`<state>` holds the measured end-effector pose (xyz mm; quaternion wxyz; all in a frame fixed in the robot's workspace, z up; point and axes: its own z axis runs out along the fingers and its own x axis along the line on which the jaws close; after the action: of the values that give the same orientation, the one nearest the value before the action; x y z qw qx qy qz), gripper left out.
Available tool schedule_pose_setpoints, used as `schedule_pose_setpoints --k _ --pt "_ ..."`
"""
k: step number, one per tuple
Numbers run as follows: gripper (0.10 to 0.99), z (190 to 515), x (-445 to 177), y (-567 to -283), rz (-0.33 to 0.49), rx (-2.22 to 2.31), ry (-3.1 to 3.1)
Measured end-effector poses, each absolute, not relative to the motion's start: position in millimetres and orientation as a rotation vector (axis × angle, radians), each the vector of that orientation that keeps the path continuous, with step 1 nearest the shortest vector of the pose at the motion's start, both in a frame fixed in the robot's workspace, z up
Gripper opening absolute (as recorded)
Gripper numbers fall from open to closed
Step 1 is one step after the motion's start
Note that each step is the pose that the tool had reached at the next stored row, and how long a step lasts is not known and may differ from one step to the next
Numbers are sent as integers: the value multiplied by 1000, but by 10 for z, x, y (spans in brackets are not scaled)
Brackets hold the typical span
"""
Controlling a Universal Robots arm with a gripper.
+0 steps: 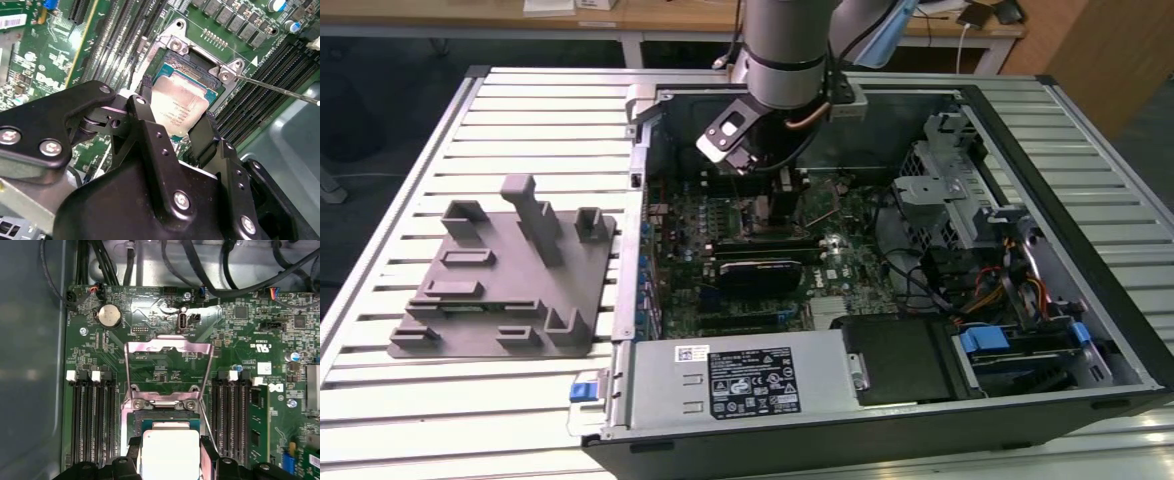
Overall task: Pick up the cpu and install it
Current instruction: 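Place the cpu into insertion slot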
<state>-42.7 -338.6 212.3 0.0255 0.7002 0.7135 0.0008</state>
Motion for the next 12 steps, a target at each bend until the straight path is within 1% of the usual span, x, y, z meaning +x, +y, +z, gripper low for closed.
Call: schedule_pose_setpoints --k 12 --pt "541 1999 -428 -3323 -40 2145 2187"
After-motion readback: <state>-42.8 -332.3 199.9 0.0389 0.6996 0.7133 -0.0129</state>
